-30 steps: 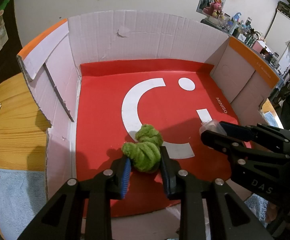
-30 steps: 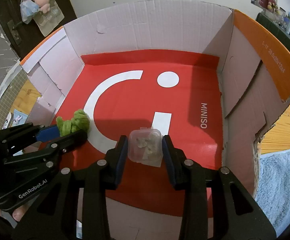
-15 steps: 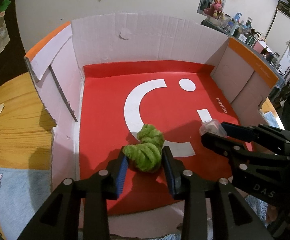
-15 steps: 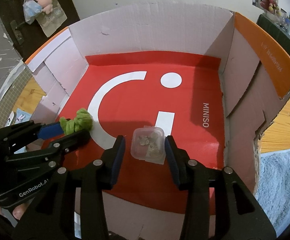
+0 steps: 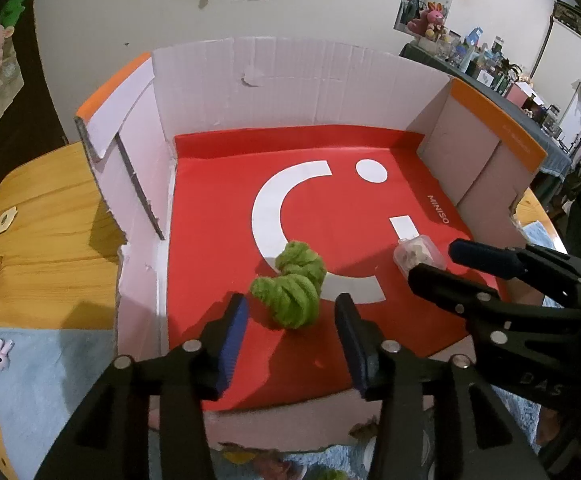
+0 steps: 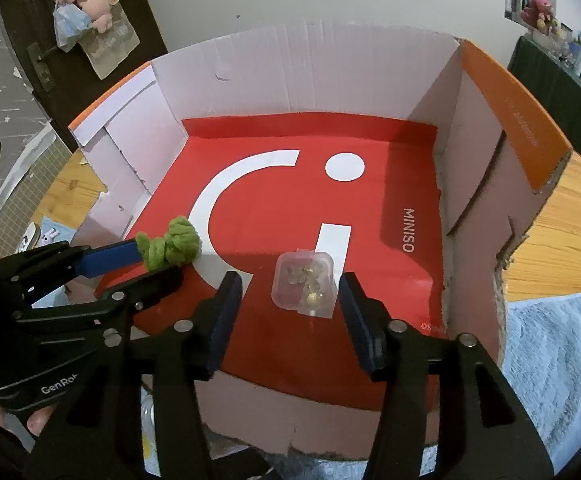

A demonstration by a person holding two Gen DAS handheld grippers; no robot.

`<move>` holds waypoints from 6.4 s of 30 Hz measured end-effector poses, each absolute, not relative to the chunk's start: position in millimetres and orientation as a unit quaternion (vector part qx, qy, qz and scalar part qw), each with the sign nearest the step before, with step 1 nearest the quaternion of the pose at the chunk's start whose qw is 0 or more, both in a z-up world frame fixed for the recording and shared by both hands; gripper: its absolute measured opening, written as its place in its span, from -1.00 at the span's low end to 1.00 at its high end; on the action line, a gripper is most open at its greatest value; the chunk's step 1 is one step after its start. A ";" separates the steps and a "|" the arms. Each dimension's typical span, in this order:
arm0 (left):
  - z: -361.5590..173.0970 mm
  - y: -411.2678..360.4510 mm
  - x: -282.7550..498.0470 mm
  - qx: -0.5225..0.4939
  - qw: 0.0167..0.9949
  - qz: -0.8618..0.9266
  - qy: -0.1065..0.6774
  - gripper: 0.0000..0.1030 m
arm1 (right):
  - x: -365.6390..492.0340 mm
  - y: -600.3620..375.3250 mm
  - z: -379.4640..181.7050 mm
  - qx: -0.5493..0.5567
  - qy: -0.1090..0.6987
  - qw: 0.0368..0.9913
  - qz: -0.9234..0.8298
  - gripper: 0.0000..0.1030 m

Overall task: Organize objects
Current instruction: 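Open both tools to drop the yarn and clear box onto the red floor, then lift both open tools out of the box back over the towel, then move the right tool to the pink round case and close on it, then close the left tool on the pink clothespin while the right tool lifts the pink case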

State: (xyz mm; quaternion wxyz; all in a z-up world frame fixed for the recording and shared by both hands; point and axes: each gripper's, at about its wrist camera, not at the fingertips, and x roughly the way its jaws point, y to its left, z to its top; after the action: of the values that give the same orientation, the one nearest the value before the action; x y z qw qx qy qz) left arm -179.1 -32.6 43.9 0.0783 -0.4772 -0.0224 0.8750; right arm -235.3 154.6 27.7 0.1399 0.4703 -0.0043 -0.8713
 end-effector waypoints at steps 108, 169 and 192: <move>51.6 -30.1 -28.0 -0.441 0.070 0.894 -0.027 0.94 | -80.9 169.7 46.7 0.409 -0.040 0.157 -0.898 0.80; 17.1 -14.9 -0.2 -0.439 0.048 0.897 -0.002 0.67 | -84.1 137.7 -1.9 0.431 0.046 0.186 -0.882 -0.10; 23.6 -36.0 10.4 -0.431 0.044 0.900 -0.042 0.21 | -71.4 140.5 6.4 0.430 -0.005 0.210 -0.878 -0.10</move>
State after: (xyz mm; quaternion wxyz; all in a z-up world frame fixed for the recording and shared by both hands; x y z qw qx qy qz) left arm 10.4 -36.0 23.6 0.0440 -0.4309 -0.0420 0.9003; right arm -71.4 140.5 6.4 0.2100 0.4298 -0.0045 -0.8782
